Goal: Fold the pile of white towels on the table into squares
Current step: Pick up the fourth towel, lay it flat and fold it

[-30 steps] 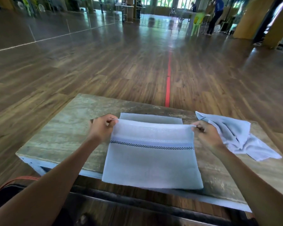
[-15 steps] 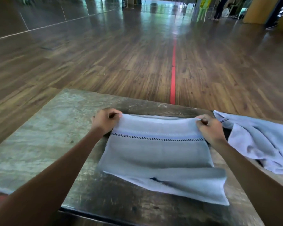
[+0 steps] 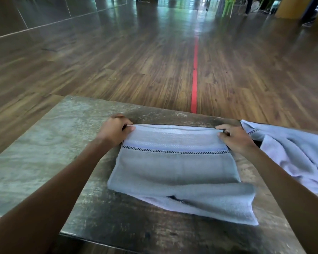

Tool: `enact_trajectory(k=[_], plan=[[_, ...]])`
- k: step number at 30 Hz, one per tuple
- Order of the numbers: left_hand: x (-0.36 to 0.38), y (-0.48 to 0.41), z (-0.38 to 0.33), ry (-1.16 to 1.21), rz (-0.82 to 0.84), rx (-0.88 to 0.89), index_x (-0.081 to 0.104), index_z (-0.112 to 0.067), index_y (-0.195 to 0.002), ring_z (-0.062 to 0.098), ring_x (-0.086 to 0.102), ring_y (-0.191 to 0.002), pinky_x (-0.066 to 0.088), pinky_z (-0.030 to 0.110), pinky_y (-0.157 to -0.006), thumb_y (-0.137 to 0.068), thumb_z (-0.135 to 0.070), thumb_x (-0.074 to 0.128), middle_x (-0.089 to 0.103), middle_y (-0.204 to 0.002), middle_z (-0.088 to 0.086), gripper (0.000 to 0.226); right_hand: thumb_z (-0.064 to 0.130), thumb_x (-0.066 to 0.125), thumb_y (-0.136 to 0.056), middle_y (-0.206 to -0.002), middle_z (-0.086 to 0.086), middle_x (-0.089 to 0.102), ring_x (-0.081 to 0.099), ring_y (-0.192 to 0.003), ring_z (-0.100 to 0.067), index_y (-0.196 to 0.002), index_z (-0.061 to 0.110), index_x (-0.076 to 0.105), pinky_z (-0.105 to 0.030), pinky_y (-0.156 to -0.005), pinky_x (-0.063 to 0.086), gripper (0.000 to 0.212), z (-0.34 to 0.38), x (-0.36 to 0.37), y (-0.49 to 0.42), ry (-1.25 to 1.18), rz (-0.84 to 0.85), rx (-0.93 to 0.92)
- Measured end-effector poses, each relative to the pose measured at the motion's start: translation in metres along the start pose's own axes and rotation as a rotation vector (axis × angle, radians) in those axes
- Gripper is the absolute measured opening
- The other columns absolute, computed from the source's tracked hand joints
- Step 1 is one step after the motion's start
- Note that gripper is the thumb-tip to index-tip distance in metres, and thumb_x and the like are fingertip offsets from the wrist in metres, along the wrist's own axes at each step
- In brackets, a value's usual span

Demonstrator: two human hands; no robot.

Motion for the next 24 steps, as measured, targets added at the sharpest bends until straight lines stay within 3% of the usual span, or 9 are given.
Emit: enact_trajectory(k=[5, 11, 14, 17, 21, 24], plan=[[-0.009, 0.007, -0.003, 0.048, -0.019, -0.053, 0.066, -0.019, -0.086, 0.015, 0.055, -0.082, 0.039, 0.027, -0.069, -0.089, -0.025, 0.063, 0.06, -0.087, -0.004, 0.007, 0.017, 0.06, -0.09, -0.075, 0.002, 0.062, 0.056, -0.078, -0.017, -0.094, 0.022, 0.059, -0.03, -0.066, 0.036, 0.006, 0.003, -0.002, 0.003, -0.067, 0.069, 0.002], [-0.014, 0.009, -0.002, 0.132, -0.026, -0.101, 0.069, -0.022, -0.081, 0.014, 0.063, -0.08, 0.052, 0.033, -0.073, -0.088, -0.019, 0.062, 0.068, -0.079, -0.006, 0.01, 0.015, 0.059, -0.09, -0.072, 0.008, 0.06, 0.057, -0.08, -0.018, -0.086, 0.019, 0.059, -0.026, -0.062, 0.036, 0.006, 0.001, -0.004, 0.009, -0.022, 0.031, -0.017], [-0.016, 0.008, 0.002, 0.207, -0.067, -0.126, 0.068, -0.02, -0.08, 0.015, 0.064, -0.08, 0.051, 0.032, -0.072, -0.089, -0.018, 0.062, 0.069, -0.082, -0.004, 0.011, 0.017, 0.062, -0.089, -0.079, -0.002, 0.065, 0.059, -0.082, -0.021, -0.083, 0.011, 0.062, -0.03, -0.071, 0.042, 0.009, -0.002, -0.011, 0.008, -0.121, -0.014, 0.011], [-0.015, 0.004, 0.004, 0.229, -0.083, -0.112, 0.071, -0.02, -0.082, 0.011, 0.064, -0.085, 0.051, 0.03, -0.078, -0.089, -0.018, 0.062, 0.07, -0.087, -0.007, 0.012, 0.019, 0.064, -0.089, -0.08, -0.007, 0.066, 0.06, -0.078, -0.023, -0.077, 0.019, 0.058, -0.036, -0.077, 0.045, 0.013, 0.001, -0.019, 0.008, -0.253, -0.098, -0.012], [-0.015, 0.002, 0.006, 0.271, -0.092, -0.08, 0.073, -0.018, -0.088, 0.007, 0.064, -0.09, 0.044, 0.017, -0.076, -0.089, -0.017, 0.062, 0.072, -0.092, -0.007, 0.012, 0.019, 0.065, -0.088, -0.079, -0.002, 0.063, 0.056, -0.078, -0.016, -0.08, 0.019, 0.06, -0.029, -0.076, 0.04, 0.009, 0.007, -0.017, 0.008, -0.364, -0.148, -0.031], [-0.019, 0.004, 0.013, 0.422, -0.137, -0.12, 0.073, -0.017, -0.088, 0.01, 0.066, -0.093, 0.049, 0.028, -0.087, -0.089, -0.017, 0.063, 0.073, -0.093, -0.005, 0.01, 0.022, 0.065, -0.088, -0.081, 0.001, 0.064, 0.059, -0.084, -0.019, -0.078, 0.023, 0.061, -0.033, -0.082, 0.045, 0.011, 0.003, -0.017, 0.003, -0.464, -0.174, 0.017]])
Point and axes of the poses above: each hand's wrist, its own y-axis away from the middle knuckle, its own x-axis out of the palm, z = x × y, the point moved 10 cm from there along -y, towards the middle knuckle
